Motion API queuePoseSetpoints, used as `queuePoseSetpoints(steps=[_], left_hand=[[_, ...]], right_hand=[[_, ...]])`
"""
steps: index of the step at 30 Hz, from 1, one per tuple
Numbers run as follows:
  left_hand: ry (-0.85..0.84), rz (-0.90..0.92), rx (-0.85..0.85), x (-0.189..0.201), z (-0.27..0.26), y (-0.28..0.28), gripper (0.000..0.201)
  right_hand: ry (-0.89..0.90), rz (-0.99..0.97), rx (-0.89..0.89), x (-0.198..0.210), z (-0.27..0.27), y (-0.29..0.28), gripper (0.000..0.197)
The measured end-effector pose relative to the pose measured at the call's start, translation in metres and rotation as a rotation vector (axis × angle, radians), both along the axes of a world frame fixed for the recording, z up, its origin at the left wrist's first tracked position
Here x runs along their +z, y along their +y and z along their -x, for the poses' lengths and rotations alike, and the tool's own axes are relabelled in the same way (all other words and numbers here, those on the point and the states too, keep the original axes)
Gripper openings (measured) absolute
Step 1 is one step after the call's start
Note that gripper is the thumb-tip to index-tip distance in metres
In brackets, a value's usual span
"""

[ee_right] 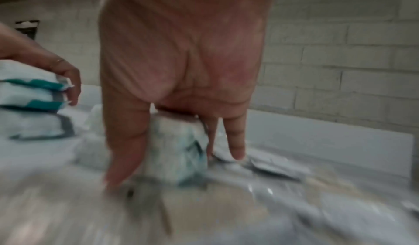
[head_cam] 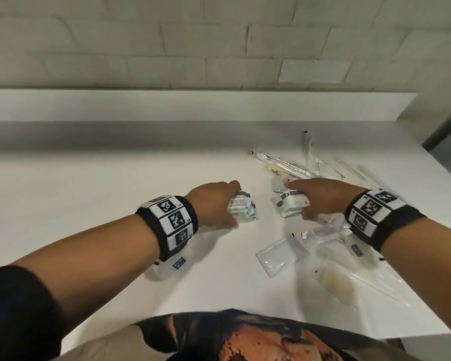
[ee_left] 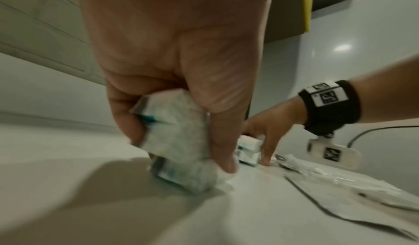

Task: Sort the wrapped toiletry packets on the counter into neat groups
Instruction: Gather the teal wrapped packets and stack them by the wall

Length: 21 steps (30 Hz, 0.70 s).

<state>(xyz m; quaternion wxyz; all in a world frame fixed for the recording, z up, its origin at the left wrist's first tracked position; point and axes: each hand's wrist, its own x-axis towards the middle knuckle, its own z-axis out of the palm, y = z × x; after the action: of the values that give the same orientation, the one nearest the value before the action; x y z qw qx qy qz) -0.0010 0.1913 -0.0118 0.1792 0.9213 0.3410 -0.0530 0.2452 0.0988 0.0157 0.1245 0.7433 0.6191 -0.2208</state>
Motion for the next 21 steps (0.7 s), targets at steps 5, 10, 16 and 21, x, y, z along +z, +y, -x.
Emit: queuePoseSetpoints(steps=[5,10,16,21], left_hand=[[-0.051,0.142,0.018,0.009,0.004,0.015,0.051],[0.035,0.046,0.262,0.007,0.021,0.050,0.046],[-0.042,0.169,0.314,0.008,0.029,0.055,0.030],[-0.129,0.323,0.277,-0.002,0.033,0.050,0.034]], right_hand=[[0.157,-0.116,-0.067,0.024,0.022,0.008,0.087],[0.125,-0.186,0.169,0.016,0.080,0.020,0.056],[0.017,-0.141,0.269,-0.019,0.108,0.019,0.055],[0.238,0.112,0.068,0.012,0.094,0.028,0.045]])
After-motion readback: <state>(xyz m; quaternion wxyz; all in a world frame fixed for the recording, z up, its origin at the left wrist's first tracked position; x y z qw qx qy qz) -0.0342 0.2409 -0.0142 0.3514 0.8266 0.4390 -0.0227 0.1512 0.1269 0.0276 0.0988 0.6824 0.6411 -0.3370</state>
